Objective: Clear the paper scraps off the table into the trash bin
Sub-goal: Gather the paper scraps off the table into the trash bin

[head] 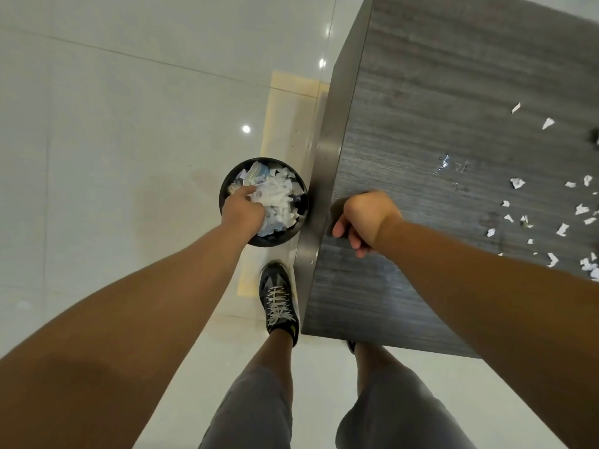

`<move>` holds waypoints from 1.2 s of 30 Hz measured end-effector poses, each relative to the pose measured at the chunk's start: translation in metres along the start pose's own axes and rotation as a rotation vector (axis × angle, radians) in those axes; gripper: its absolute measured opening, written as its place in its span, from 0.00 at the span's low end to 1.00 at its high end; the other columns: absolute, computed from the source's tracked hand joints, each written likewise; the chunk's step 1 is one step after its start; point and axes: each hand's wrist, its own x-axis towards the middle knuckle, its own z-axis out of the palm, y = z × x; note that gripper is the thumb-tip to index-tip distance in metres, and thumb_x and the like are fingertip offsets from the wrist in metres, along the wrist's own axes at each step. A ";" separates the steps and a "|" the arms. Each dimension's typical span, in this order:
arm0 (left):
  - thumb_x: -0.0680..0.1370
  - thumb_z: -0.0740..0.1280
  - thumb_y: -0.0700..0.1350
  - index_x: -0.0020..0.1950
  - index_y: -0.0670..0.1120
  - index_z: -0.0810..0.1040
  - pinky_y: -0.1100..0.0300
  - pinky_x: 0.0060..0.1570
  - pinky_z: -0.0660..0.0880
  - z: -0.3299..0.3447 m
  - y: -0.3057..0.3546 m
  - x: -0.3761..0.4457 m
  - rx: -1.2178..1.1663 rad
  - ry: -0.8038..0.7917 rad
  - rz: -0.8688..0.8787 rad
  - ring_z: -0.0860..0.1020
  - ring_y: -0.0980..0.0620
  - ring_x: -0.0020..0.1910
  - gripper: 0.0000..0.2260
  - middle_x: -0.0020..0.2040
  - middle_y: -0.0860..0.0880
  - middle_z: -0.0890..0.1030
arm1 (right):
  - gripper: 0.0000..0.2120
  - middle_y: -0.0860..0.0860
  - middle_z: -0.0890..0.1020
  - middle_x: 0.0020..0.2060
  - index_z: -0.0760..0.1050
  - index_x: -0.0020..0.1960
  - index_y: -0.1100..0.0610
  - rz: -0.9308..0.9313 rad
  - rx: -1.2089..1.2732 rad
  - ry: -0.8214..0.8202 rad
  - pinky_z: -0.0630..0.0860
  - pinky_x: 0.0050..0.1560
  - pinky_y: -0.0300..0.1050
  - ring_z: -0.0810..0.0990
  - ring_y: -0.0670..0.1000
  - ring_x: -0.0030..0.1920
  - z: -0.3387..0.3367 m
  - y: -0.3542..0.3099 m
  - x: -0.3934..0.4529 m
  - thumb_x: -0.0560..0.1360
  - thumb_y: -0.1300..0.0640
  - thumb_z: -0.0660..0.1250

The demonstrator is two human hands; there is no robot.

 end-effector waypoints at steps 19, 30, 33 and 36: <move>0.79 0.69 0.46 0.50 0.60 0.74 0.52 0.37 0.78 0.065 0.079 -0.210 0.153 -0.060 0.285 0.83 0.50 0.38 0.08 0.39 0.51 0.83 | 0.17 0.51 0.79 0.19 0.80 0.40 0.59 -0.053 0.268 -0.230 0.73 0.25 0.35 0.79 0.50 0.19 -0.038 0.041 -0.004 0.81 0.57 0.56; 0.69 0.81 0.66 0.65 0.50 0.74 0.50 0.60 0.76 0.206 0.185 -0.224 0.824 -0.166 0.215 0.76 0.45 0.63 0.34 0.66 0.43 0.75 | 0.10 0.56 0.86 0.31 0.84 0.47 0.63 0.037 0.480 0.358 0.83 0.33 0.42 0.86 0.54 0.31 -0.240 0.258 -0.005 0.79 0.63 0.64; 0.68 0.83 0.63 0.71 0.45 0.73 0.46 0.63 0.77 0.226 0.199 -0.224 0.841 -0.060 0.108 0.76 0.39 0.69 0.40 0.71 0.40 0.73 | 0.12 0.51 0.88 0.40 0.84 0.50 0.53 -0.100 0.344 0.589 0.86 0.50 0.53 0.87 0.56 0.43 -0.273 0.291 -0.023 0.77 0.53 0.62; 0.71 0.82 0.62 0.70 0.44 0.72 0.43 0.65 0.77 0.227 0.190 -0.224 0.814 -0.051 0.130 0.76 0.37 0.66 0.37 0.70 0.38 0.70 | 0.17 0.52 0.81 0.61 0.79 0.65 0.47 -0.155 0.296 0.962 0.83 0.58 0.58 0.82 0.56 0.58 -0.311 0.315 -0.036 0.78 0.49 0.63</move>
